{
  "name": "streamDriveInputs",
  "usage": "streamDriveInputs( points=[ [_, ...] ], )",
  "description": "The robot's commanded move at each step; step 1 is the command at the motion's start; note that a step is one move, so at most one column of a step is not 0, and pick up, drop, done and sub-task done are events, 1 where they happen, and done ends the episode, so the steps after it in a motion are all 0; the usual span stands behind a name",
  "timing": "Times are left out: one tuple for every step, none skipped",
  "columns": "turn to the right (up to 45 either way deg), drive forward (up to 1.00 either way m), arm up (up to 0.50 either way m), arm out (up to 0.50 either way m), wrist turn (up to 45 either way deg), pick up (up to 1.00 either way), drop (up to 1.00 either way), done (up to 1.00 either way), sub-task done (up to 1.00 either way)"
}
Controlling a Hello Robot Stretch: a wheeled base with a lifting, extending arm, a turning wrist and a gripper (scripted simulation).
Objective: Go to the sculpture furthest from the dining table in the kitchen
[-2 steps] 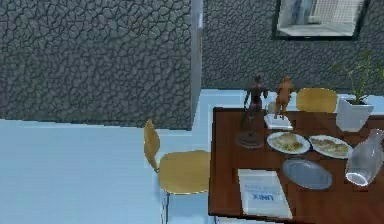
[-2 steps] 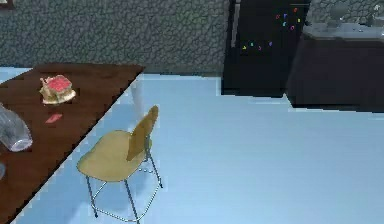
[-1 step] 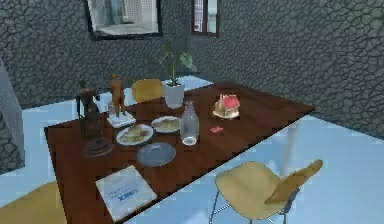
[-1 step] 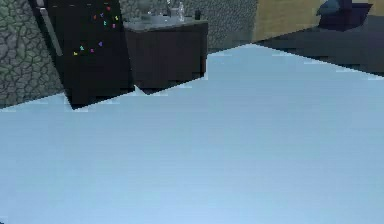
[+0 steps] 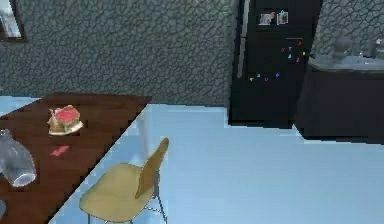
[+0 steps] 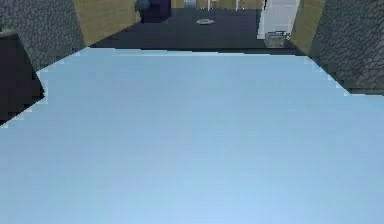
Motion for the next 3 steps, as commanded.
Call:
streamDriveInputs(
  points=[
    [45.0,0.0,0.0,0.0,0.0,0.0,0.0,0.0,0.0],
    [0.0,0.45,0.0,0.0,0.0,0.0,0.0,0.0,0.0],
    [-21.0,0.0,0.0,0.0,0.0,0.0,0.0,0.0,0.0]
  ],
)
